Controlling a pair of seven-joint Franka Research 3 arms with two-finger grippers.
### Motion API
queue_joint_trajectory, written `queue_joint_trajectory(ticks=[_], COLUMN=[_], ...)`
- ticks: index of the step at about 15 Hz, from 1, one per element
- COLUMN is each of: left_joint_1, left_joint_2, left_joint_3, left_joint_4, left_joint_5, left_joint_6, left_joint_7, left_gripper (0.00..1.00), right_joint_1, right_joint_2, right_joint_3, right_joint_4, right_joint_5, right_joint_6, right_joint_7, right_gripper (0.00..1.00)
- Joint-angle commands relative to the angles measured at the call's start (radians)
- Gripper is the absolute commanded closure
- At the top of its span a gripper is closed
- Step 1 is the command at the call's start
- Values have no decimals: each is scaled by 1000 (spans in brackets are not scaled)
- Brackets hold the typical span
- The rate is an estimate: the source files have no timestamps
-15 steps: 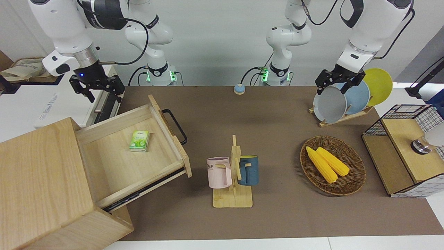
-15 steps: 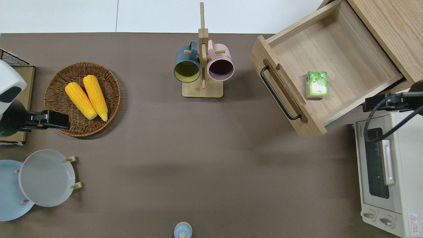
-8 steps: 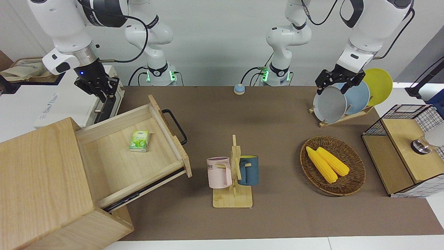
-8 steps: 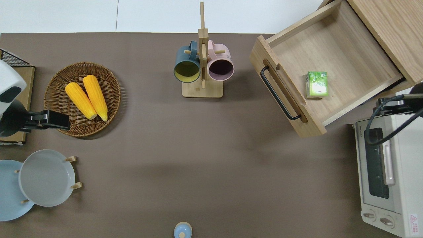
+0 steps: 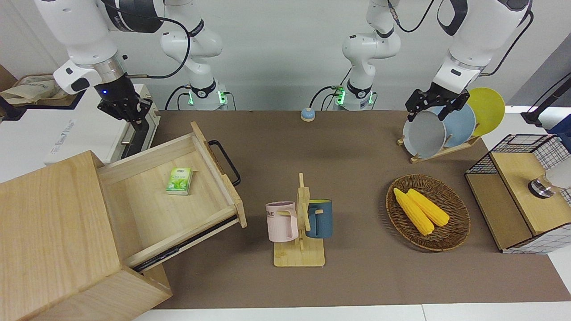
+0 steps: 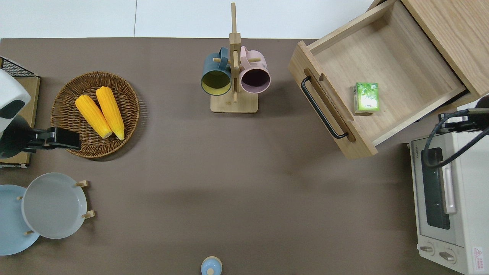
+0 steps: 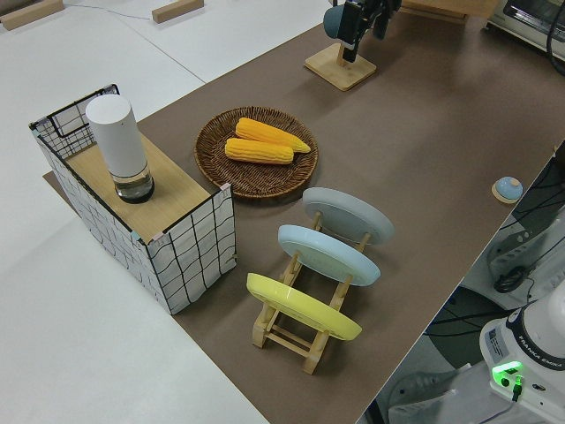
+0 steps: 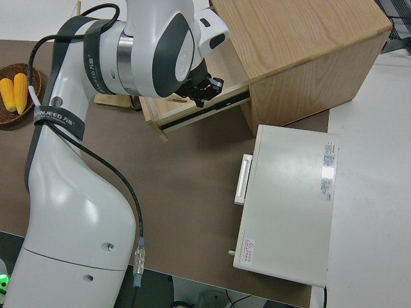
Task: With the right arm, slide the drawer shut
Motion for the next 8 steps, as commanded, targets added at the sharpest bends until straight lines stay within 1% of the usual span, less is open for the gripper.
queue_joint_trajectory(ticks=[1, 3, 4, 5, 6, 8], left_joint_1=[-5, -5, -5, -5, -5, -5], left_joint_2=[-10, -10, -10, -10, -10, -10], left_joint_3=[4, 4, 5, 4, 5, 5], left_joint_4=[-5, -5, -5, -5, -5, -5], left_joint_5=[12, 12, 12, 12, 12, 12], left_joint_6=[-12, -14, -12, -14, -12, -12], left_joint_7=[8, 8, 7, 8, 8, 8], left_gripper=[2, 5, 2, 2, 2, 2], right_joint_1=[-7, -4, 0, 9, 19, 42], right_joint_2=[1, -12, -13, -12, -10, -12], right_joint_3=[6, 18, 24, 41, 45, 44], right_joint_4=[22, 27, 51, 85, 105, 113], right_joint_5=[29, 29, 26, 21, 15, 12], right_joint_6=[-66, -104, -130, -156, -169, -177], right_joint_7=[10, 30, 58, 87, 116, 164], right_gripper=[1000, 1000, 1000, 1000, 1000, 1000])
